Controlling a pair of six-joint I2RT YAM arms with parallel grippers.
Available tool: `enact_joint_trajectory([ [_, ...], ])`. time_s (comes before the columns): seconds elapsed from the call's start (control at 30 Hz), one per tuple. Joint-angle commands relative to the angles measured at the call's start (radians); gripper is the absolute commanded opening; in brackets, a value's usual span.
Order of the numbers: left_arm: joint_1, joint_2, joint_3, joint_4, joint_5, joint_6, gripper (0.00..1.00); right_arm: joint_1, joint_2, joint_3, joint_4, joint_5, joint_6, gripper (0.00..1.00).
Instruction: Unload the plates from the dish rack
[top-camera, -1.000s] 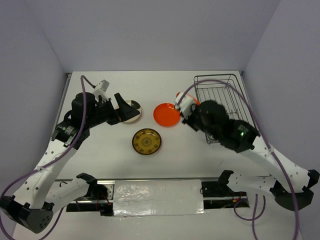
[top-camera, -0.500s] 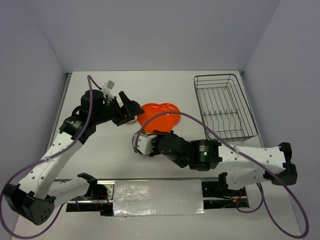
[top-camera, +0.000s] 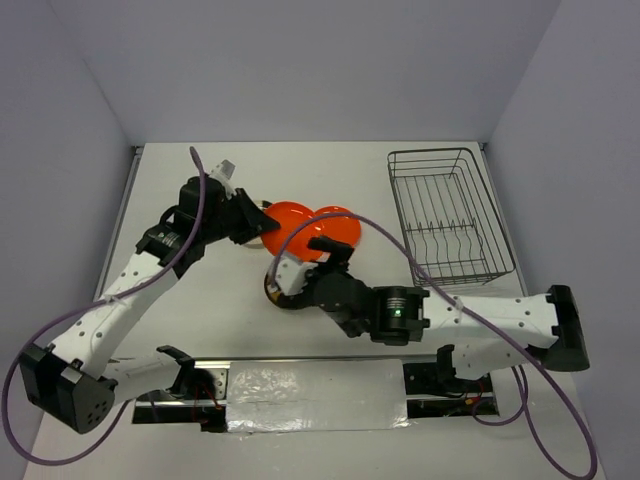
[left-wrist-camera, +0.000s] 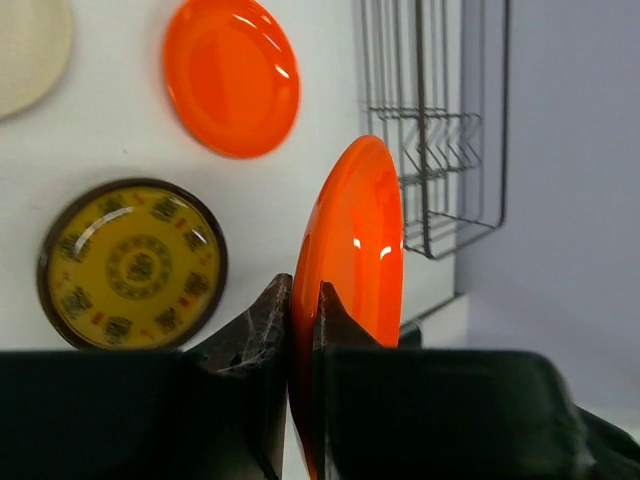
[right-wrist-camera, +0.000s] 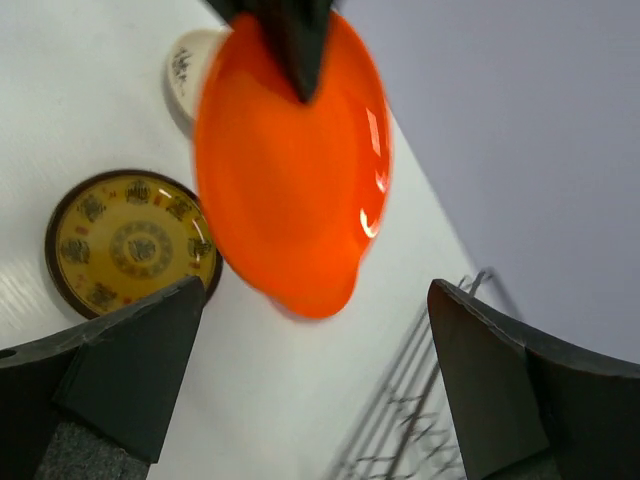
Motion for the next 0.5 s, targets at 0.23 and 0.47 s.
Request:
enact_joint_trajectory([
  [0.23,-0.002,0.469,0.21,0.298,-0.07,0.163,0.02,-0.046,-0.459,-0.032,-0.419,0.188,1.018,1.0],
  [0.47,-0.002,0.786,0.426,0.303,-0.057,0.158,0.11,-0.046,-0.614,-0.05,-0.632,0.121,1.197,1.0],
])
